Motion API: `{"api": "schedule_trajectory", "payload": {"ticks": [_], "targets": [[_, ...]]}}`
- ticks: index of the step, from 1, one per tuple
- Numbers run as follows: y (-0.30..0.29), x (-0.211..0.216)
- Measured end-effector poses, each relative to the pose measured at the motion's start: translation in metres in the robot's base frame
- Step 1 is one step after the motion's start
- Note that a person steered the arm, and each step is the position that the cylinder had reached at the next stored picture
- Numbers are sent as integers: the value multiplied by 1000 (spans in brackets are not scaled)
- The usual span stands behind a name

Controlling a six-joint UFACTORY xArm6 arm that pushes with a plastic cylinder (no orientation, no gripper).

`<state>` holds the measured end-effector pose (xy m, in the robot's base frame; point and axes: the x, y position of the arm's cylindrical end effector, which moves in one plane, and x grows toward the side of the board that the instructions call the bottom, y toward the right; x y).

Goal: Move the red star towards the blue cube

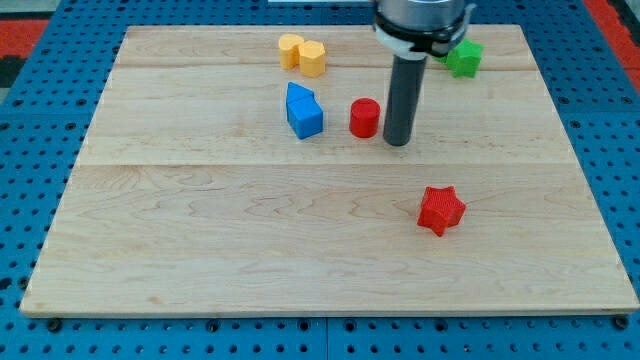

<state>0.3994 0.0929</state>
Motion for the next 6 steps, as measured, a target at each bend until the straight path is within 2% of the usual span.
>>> {"api": "schedule_trajectory", "payload": {"ticks": [1, 2, 3, 4, 5, 6], "targets": [[-30, -23], [-36, -21], [54, 10], [148, 85], [105, 156], [23, 103]]}}
